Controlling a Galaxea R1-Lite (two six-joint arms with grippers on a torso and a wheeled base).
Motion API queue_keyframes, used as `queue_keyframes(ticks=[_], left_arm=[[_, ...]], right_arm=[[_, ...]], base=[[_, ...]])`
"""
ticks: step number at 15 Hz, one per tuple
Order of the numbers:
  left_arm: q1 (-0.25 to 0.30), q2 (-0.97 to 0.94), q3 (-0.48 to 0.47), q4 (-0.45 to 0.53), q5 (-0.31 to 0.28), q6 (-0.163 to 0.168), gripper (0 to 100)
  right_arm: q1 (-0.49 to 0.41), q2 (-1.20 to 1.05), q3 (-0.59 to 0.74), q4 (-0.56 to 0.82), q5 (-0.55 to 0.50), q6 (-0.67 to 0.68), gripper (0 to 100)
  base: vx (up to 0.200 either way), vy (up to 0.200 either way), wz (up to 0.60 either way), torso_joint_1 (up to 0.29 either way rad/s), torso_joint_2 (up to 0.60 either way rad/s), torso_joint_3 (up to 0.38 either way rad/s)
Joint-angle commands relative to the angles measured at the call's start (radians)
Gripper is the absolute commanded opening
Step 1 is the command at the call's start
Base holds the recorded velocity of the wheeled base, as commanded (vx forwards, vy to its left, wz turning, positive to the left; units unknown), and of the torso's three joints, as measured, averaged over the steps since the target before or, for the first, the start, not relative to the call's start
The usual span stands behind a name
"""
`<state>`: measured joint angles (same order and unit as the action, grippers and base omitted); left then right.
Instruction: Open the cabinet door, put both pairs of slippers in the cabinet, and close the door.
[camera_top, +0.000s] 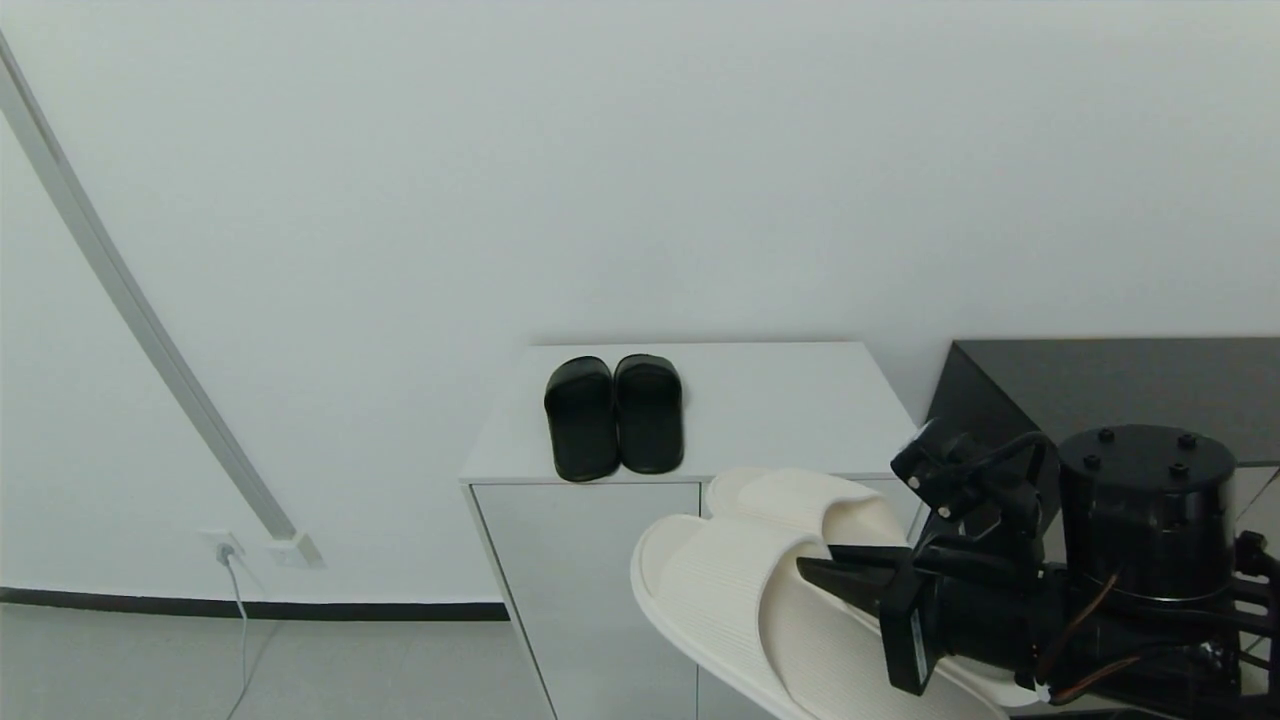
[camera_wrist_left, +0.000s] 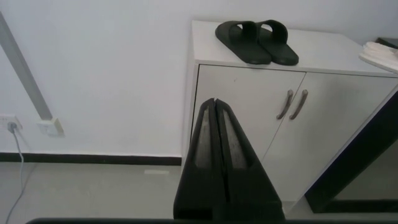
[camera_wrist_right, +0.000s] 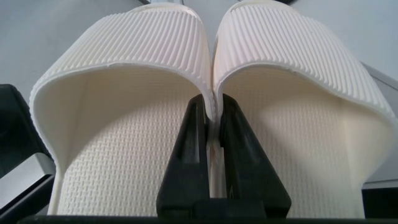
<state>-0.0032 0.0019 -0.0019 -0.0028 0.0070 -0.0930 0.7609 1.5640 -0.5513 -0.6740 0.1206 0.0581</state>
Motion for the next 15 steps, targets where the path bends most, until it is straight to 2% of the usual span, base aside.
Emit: queue_keyframes(ticks=[1,4,9,10,15], left_arm=[[0.0,0.0,0.0,0.0,-0.001,-0.001,0],[0.0,0.0,0.0,0.0,-0.001,-0.001,0],[0.0,0.0,-0.001,0.0,-0.004,-0.001,0],[0.0,0.0,-0.001,0.0,-0.004,-0.001,100],[0.0,0.0,-0.001,0.0,-0.002,-0.001,100]], right_arm=[[0.0,0.014,0.002,-0.007,-0.001,-0.001,0],[0.0,0.014,0.002,-0.009,-0.001,-0.003,0],[0.0,0.016,0.007,-0.009,-0.001,-0.006,0],[0.0,0.016,0.007,-0.009,-0.001,-0.006,0],[0.0,0.014,0.016,-0.01,-0.001,-0.007,0]], base=[[0.0,0.0,0.0,0.0,0.0,0.0],[0.0,0.0,0.0,-0.03,0.07,0.041],[0.0,0.0,0.0,-0.156,0.34,0.18],[0.0,0.0,0.0,-0.149,0.35,0.198],[0.0,0.0,0.0,-0.159,0.37,0.208]])
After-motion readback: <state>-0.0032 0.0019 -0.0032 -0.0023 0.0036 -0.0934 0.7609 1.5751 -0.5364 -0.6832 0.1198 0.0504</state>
